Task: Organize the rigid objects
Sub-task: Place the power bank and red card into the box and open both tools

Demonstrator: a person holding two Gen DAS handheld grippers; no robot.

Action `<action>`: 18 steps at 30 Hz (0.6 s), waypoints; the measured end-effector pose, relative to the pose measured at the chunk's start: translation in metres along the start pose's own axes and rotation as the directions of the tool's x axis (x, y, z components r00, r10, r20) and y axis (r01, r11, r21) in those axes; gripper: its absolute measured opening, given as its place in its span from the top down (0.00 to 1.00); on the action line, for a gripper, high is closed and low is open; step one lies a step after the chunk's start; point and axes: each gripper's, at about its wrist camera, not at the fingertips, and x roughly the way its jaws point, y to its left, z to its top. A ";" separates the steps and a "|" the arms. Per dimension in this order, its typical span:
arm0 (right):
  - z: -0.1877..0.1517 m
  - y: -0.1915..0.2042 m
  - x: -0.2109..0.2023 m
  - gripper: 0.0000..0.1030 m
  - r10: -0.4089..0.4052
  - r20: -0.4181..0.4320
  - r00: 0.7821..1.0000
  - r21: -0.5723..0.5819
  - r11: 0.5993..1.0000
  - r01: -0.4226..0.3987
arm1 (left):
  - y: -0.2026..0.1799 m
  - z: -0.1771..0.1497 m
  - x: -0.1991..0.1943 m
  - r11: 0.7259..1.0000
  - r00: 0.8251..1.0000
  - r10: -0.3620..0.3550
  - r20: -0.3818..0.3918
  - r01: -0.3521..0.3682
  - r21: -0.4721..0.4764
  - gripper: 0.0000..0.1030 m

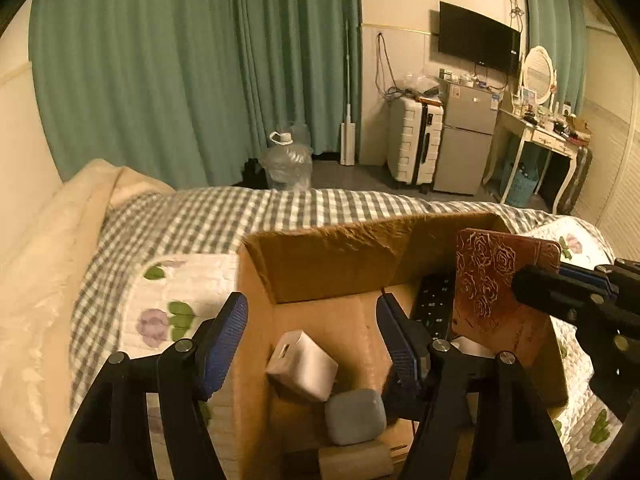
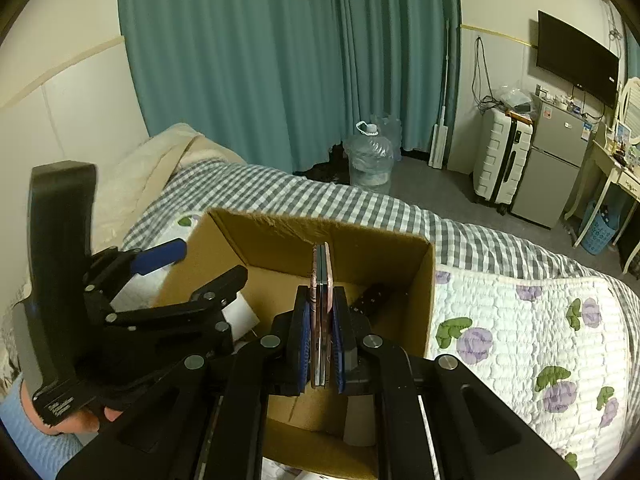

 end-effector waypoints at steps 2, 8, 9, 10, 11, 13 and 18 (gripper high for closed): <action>0.005 0.000 0.004 0.91 0.015 0.001 1.000 0.013 1.000 -0.015 | 0.002 0.003 -0.005 1.000 1.000 0.014 0.009 -0.014 0.002 0.33; 0.008 0.002 0.034 0.91 0.070 -0.027 0.997 0.042 0.997 -0.069 | 0.012 0.004 -0.012 0.998 0.998 0.056 0.024 -0.056 -0.011 0.32; 0.007 0.001 0.040 0.91 0.066 -0.033 0.997 0.052 0.997 -0.065 | 0.014 0.003 -0.013 0.998 0.998 0.065 0.025 -0.064 -0.014 0.32; 0.006 0.001 0.043 0.91 0.058 -0.041 0.998 0.057 0.997 -0.055 | 0.016 0.001 -0.013 0.997 0.997 0.070 0.025 -0.070 -0.016 0.32; 0.006 0.001 0.045 0.90 0.040 -0.045 0.998 0.057 0.998 -0.037 | 0.018 0.001 -0.014 0.997 0.997 0.077 0.026 -0.077 -0.021 0.32; 0.005 0.001 0.040 0.79 -0.008 -0.026 1.000 0.041 0.999 0.009 | 0.020 0.000 -0.017 0.996 0.996 0.080 0.026 -0.079 -0.028 0.32; 0.012 -0.003 0.000 0.50 -0.073 0.047 0.996 0.050 0.996 0.071 | 0.023 0.002 -0.036 0.996 0.996 0.080 0.041 -0.078 -0.036 0.32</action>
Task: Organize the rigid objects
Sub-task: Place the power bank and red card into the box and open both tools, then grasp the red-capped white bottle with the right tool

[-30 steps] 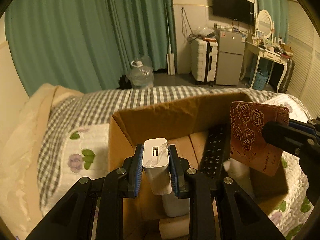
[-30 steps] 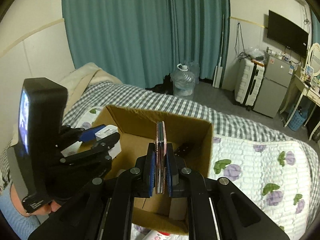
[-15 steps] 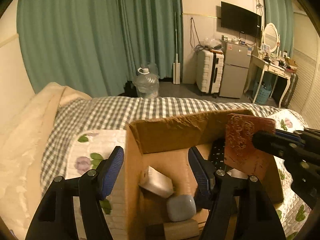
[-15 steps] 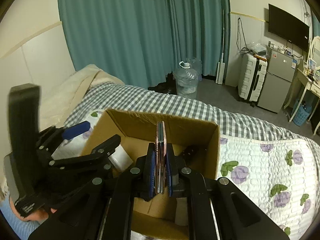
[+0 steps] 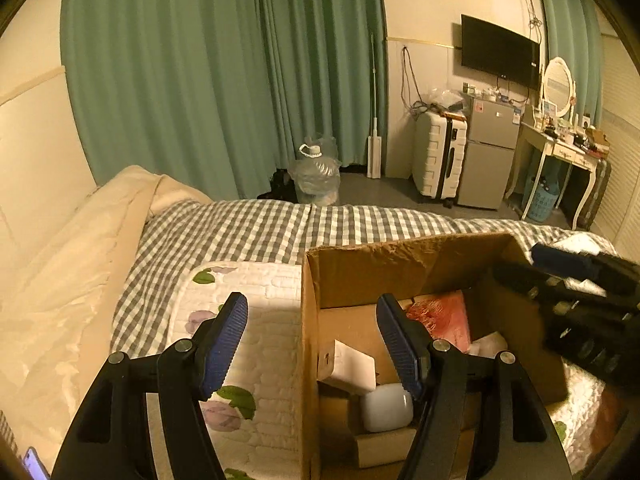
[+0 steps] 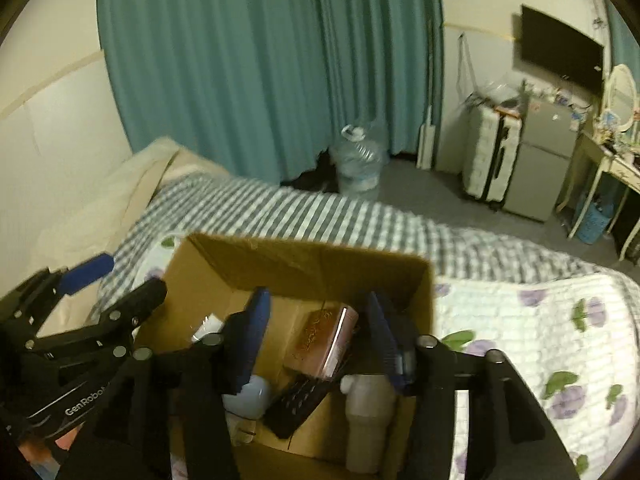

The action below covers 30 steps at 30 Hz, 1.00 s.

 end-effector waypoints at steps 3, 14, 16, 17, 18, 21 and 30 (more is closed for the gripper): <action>0.009 0.000 -0.033 0.45 -0.045 0.041 0.998 -0.018 0.999 0.045 | 0.001 0.005 -0.023 1.000 1.000 0.002 0.025 -0.002 0.005 0.32; 0.009 0.029 -0.161 0.18 -0.138 0.131 0.982 -0.059 0.987 0.146 | 0.010 0.021 -0.148 0.999 0.984 0.013 0.178 -0.018 0.027 0.26; 0.003 0.035 -0.181 0.14 -0.156 0.141 0.978 -0.062 0.984 0.166 | 0.016 0.017 -0.168 1.000 0.980 0.014 0.201 -0.019 0.022 0.24; -0.002 0.038 -0.191 0.13 -0.163 0.147 0.976 -0.064 0.983 0.174 | 0.018 0.014 -0.177 1.000 0.979 0.006 0.203 -0.010 0.020 0.24; -0.006 0.041 -0.199 0.12 -0.164 0.148 0.975 -0.065 0.982 0.175 | 0.020 0.011 -0.184 1.000 0.980 0.003 0.200 -0.007 0.017 0.24; -0.018 0.046 -0.216 0.11 -0.151 0.141 0.978 -0.056 0.985 0.160 | 0.023 0.001 -0.202 1.000 0.980 0.021 0.197 -0.022 0.004 0.24; -0.056 0.052 -0.213 0.07 -0.131 0.117 0.984 -0.032 0.990 0.135 | 0.030 -0.037 -0.213 0.999 0.982 0.033 0.185 -0.030 -0.021 0.24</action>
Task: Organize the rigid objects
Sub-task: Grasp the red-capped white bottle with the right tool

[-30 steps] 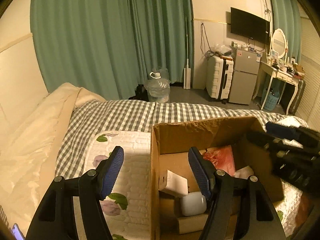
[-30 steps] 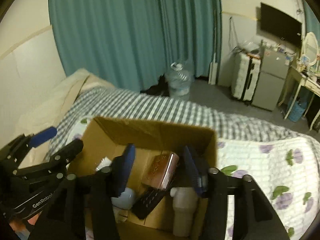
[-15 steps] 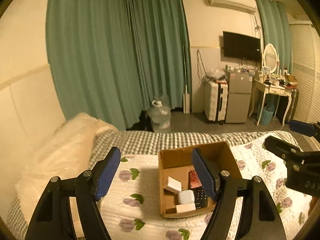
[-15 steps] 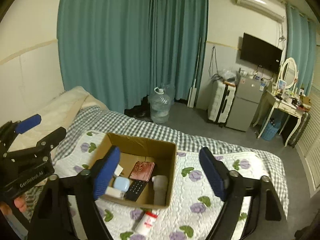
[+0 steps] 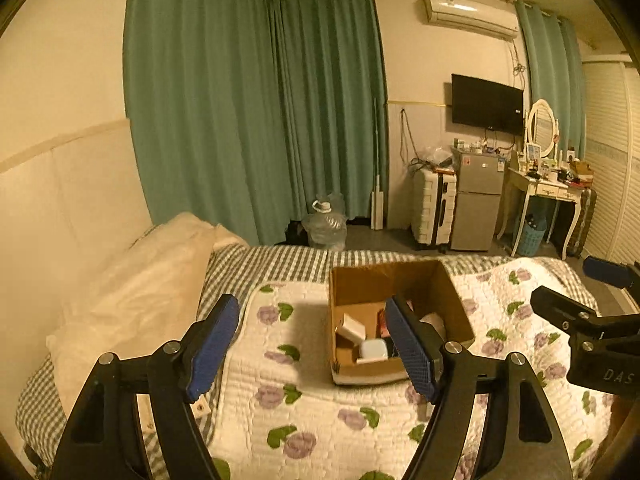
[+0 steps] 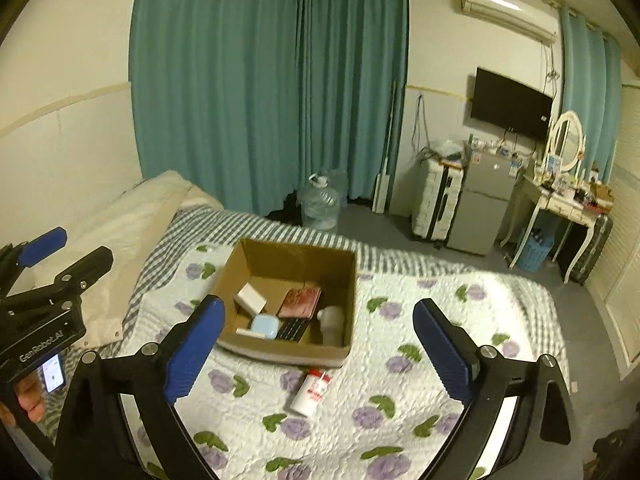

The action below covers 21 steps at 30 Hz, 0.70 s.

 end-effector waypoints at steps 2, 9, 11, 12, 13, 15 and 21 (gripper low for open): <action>-0.011 -0.001 0.013 0.07 0.004 -0.023 1.000 0.007 1.000 -0.004 | -0.001 -0.009 0.008 1.000 1.000 0.018 -0.011 -0.018 0.002 0.24; -0.053 -0.005 0.080 0.07 -0.003 -0.132 0.991 0.044 0.999 0.009 | -0.003 -0.052 0.067 0.999 0.993 0.033 -0.116 -0.035 -0.018 0.24; -0.063 -0.007 0.101 0.07 -0.018 -0.169 0.985 0.047 0.999 0.027 | -0.005 -0.065 0.080 0.999 0.989 0.044 -0.142 -0.045 -0.008 0.24; -0.067 -0.008 0.111 0.07 -0.020 -0.185 0.983 0.052 0.998 0.031 | -0.006 -0.071 0.090 0.999 0.987 0.047 -0.156 -0.048 -0.007 0.24; -0.073 -0.010 0.123 0.07 -0.018 -0.205 0.979 0.060 0.998 0.031 | -0.007 -0.077 0.096 0.999 0.985 0.044 -0.166 -0.046 -0.008 0.24; -0.083 -0.012 0.143 0.07 -0.015 -0.240 0.971 0.076 0.997 0.035 | -0.012 -0.089 0.114 0.999 0.980 0.035 -0.198 -0.037 -0.006 0.24; -0.122 -0.013 0.193 0.10 -0.009 -0.340 0.940 0.093 0.995 0.043 | -0.023 -0.123 0.154 0.999 0.961 0.040 -0.272 -0.034 0.024 0.24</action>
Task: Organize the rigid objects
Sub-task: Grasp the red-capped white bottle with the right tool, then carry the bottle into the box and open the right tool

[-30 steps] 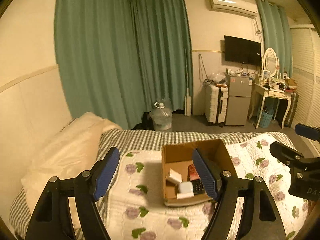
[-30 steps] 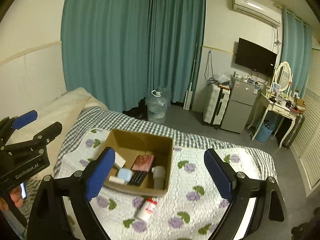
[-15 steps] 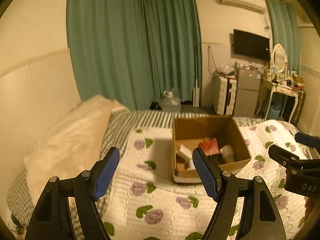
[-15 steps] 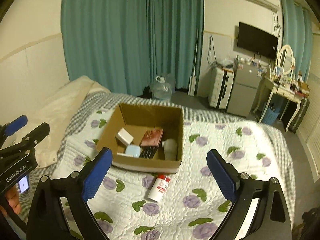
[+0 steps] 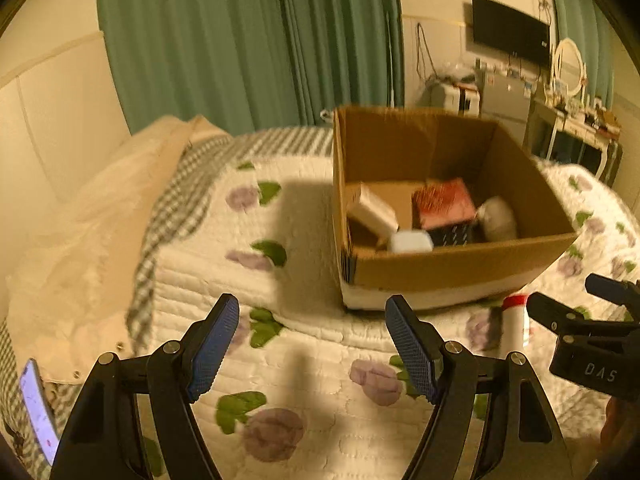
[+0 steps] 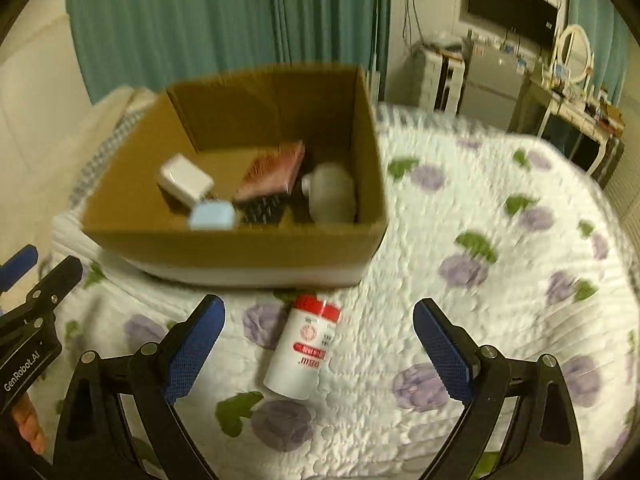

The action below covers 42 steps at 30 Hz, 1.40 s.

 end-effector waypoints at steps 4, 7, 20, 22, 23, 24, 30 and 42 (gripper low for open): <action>-0.009 0.006 0.029 0.31 0.015 -0.085 0.996 -0.015 1.000 -0.017 | 0.001 -0.011 0.020 1.000 0.999 -0.011 -0.046 0.010 -0.012 0.24; -0.011 0.010 0.038 0.36 0.013 -0.107 0.994 -0.029 0.999 -0.016 | 0.001 -0.017 0.029 1.000 0.997 -0.022 -0.073 0.021 -0.017 0.24; -0.031 0.016 0.023 0.63 -0.016 -0.080 0.997 -0.098 0.995 0.008 | -0.003 -0.027 0.024 0.999 0.995 -0.046 -0.087 0.045 -0.010 0.24; -0.035 0.018 0.015 0.63 -0.003 -0.076 0.997 -0.112 0.994 -0.006 | -0.003 -0.027 0.019 0.999 0.995 -0.048 -0.089 0.048 -0.009 0.24; -0.037 0.019 0.010 0.64 0.003 -0.072 0.997 -0.118 0.993 -0.011 | -0.003 -0.027 0.016 0.999 0.995 -0.048 -0.089 0.047 -0.009 0.24; -0.039 0.020 0.003 0.64 0.012 -0.069 0.998 -0.125 0.992 -0.021 | -0.003 -0.027 0.013 0.999 0.995 -0.047 -0.088 0.046 -0.009 0.24; -0.048 0.024 -0.031 0.65 0.066 -0.023 0.998 -0.129 0.989 -0.068 | 0.001 -0.020 -0.015 1.000 0.998 -0.027 -0.052 0.026 -0.016 0.24; -0.001 0.038 -0.098 0.65 0.101 0.120 0.988 -0.148 0.986 -0.083 | 0.007 0.007 -0.075 0.999 0.998 -0.035 0.044 0.036 -0.038 0.24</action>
